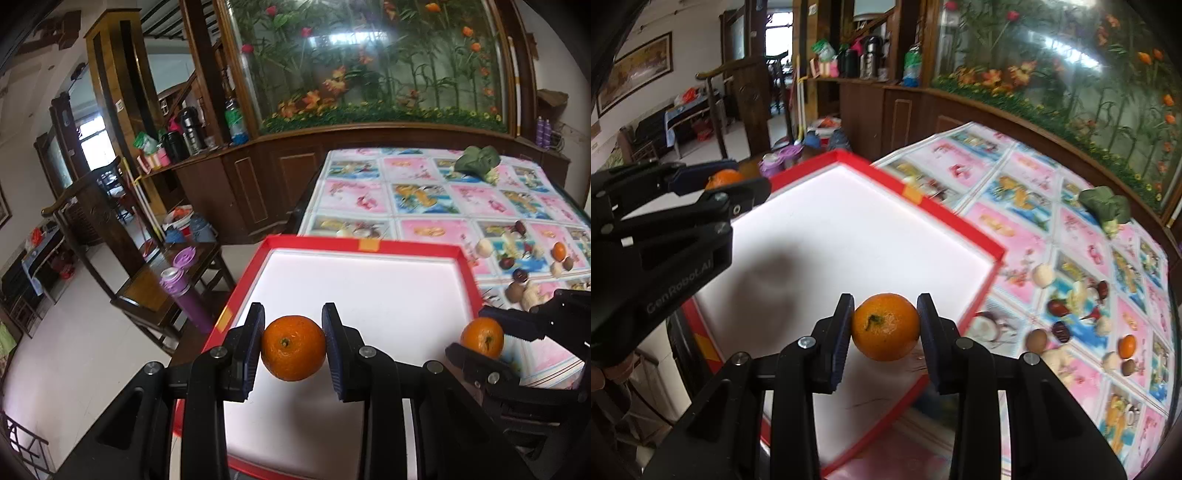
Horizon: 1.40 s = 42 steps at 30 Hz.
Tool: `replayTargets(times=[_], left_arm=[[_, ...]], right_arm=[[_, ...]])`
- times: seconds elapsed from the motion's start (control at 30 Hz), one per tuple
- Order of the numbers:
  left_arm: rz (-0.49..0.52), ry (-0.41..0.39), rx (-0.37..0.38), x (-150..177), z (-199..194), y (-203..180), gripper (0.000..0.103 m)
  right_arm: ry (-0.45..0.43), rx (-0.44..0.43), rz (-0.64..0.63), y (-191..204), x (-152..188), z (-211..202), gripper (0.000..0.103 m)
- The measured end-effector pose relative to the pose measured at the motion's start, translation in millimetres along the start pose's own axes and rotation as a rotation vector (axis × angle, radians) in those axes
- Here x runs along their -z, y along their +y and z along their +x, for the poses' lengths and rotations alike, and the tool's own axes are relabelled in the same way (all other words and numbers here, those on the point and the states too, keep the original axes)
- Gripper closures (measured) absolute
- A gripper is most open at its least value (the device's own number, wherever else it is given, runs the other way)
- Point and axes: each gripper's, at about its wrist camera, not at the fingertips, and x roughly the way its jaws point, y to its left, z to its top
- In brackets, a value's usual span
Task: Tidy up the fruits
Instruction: 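Carry both held oranges over the red-rimmed white tray with both tools, then open both tools to drop the oranges into the tray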
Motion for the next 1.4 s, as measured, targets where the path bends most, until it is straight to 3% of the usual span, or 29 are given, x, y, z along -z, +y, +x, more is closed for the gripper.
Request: replayTargets(times=[0.43,0.93,1.07,1.17,1.3,1.4], left_arm=[[-0.021,0.087,-0.035,26,28,17,0.072],[-0.013,0.170,-0.074,44,49,16,0.069],[-0.018,0.185,-0.103,42,46,19,0.049],[-0.011,0.152,-0.116,35,33,17,0.046],[0.011,0.092,-0.085,23,13,3,0.037],[0.054,0.047,-0.012,10,-1,-23,0.030]], right_arm=[[0.103,-0.040,-0.007,20,13,33,0.066],[0.120,-0.023,-0.037,23,13,36,0.061],[0.096,-0.052,-0.033,17,11,26,0.059],[0.028,-0.055,-0.025,5,9,7,0.052],[-0.060,-0.002,0.025,-30,12,-21,0.048],[-0.078,0.045,0.097,-67,19,-35,0.048]])
